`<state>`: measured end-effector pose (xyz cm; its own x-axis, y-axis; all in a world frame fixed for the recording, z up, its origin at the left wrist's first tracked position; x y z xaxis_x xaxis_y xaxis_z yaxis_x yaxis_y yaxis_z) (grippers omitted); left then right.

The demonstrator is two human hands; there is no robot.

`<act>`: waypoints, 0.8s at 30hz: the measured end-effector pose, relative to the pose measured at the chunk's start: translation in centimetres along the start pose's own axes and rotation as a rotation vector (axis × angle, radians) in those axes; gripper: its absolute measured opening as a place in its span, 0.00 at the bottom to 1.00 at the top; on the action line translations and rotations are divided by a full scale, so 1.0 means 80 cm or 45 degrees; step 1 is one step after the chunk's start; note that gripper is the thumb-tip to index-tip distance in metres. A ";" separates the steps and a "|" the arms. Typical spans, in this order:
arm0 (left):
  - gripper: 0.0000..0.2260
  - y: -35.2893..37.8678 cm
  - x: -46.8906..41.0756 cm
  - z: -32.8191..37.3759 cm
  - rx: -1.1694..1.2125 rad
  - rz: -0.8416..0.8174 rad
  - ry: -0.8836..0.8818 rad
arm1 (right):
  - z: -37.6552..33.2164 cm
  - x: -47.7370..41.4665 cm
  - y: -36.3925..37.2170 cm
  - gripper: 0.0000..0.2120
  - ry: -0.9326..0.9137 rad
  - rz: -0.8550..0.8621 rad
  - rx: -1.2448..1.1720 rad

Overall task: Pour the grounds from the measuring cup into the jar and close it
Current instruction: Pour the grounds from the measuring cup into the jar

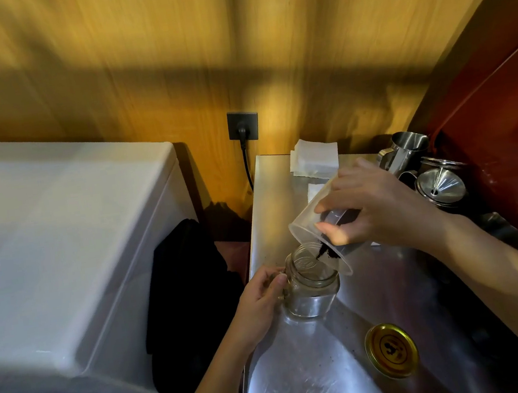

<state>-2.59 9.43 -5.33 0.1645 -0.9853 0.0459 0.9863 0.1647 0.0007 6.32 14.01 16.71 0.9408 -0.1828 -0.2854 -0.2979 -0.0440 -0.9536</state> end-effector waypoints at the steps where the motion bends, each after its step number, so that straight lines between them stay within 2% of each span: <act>1: 0.06 0.000 0.000 -0.001 0.001 0.004 -0.004 | -0.002 -0.001 0.000 0.15 -0.011 0.013 0.007; 3: 0.07 -0.001 -0.001 -0.005 -0.002 0.011 -0.014 | -0.006 -0.002 0.000 0.12 -0.041 0.037 0.023; 6: 0.07 -0.003 -0.001 -0.005 -0.025 0.022 0.000 | -0.008 -0.002 0.003 0.15 -0.070 0.031 0.038; 10: 0.06 -0.005 -0.001 -0.007 -0.078 0.046 0.006 | -0.007 -0.001 0.003 0.11 -0.075 0.074 0.067; 14: 0.06 -0.006 -0.002 -0.012 -0.098 0.056 0.000 | -0.009 0.001 0.000 0.16 -0.107 0.114 0.060; 24: 0.06 -0.005 -0.002 -0.015 -0.079 0.085 0.002 | -0.010 0.003 0.006 0.09 -0.119 0.162 0.130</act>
<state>-3.04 9.50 -6.51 0.2299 -0.9723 0.0418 0.9718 0.2270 -0.0645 6.31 13.16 16.29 0.9089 -0.0884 -0.4075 -0.4019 0.0743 -0.9127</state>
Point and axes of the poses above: each hand's wrist, its own x-axis away from the middle knuckle, its own y-axis out of the palm, z = x × y, the point moved 10 cm from there along -x, towards the middle knuckle, and after that the axes turned 9 degrees about -z, right-handed, at the moved point
